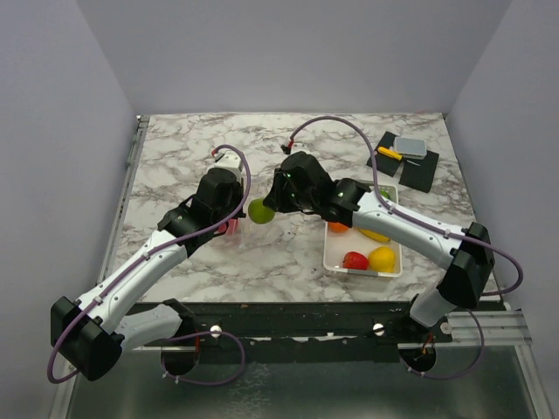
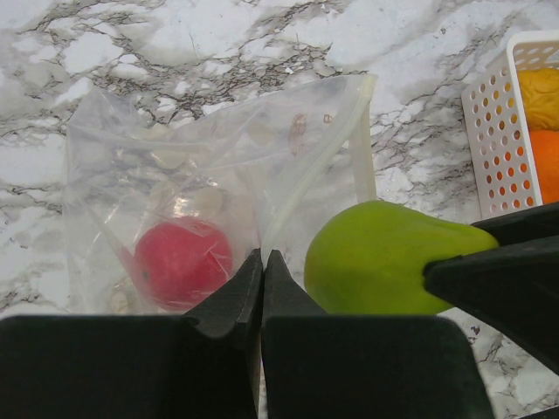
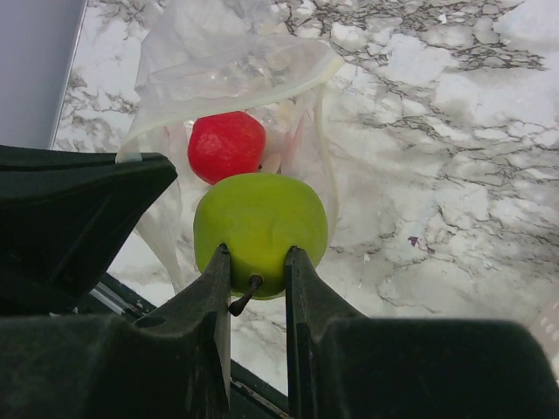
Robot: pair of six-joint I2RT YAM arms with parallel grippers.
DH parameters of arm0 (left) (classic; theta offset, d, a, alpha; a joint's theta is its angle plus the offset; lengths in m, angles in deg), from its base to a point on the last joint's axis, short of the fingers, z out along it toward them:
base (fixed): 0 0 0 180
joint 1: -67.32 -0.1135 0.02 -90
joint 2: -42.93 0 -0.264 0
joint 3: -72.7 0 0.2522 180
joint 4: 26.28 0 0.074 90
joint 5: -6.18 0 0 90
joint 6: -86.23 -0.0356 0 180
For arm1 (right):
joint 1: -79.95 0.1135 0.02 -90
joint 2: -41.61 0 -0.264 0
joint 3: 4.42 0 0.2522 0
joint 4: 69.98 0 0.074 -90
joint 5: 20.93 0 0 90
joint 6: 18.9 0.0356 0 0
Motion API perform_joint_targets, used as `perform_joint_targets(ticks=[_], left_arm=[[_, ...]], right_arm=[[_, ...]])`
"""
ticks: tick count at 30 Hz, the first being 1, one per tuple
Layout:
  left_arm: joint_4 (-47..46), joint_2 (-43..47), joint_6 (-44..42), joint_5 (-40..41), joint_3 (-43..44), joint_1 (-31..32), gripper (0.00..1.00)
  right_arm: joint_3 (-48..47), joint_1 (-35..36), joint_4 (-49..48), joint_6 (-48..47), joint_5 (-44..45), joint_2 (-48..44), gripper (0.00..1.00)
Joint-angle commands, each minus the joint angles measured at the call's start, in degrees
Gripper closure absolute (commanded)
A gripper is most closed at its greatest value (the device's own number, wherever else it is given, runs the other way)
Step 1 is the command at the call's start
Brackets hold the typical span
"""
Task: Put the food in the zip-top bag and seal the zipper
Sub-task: Place the fake fruit in the zipper food storage bag.
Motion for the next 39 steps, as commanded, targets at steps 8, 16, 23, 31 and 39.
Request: perform_joint_targets(ticks=[8, 16, 23, 31, 39], left_arm=[[-0.8, 0.7, -0.3, 0.7, -0.7, 0.0, 1.00], [-0.8, 0.7, -0.3, 0.8, -0.7, 0.0, 1.00], [-0.8, 0.4, -0.3, 0.4, -0.7, 0.0, 1.00], [-0.8, 0.3, -0.3, 0.8, -0.7, 0.0, 1.00], [-0.8, 0.3, -0.4, 1.2, -0.8, 0.0, 1.00]], right_arm=[[-3.7, 2.2, -5.7, 4.6, -2.1, 8.6, 0.99], [-3.4, 2.4, -6.8, 7.1, -0.3, 12.1, 0.87], [-3.2, 2.5, -7.1, 7.2, -0.5, 12.5, 0.44], [-1.5, 2.7, -6.3, 6.5, 1.5, 9.1, 0.31], [1.7, 2.6, -1.7, 5.7, 8.4, 2.2, 0.30]])
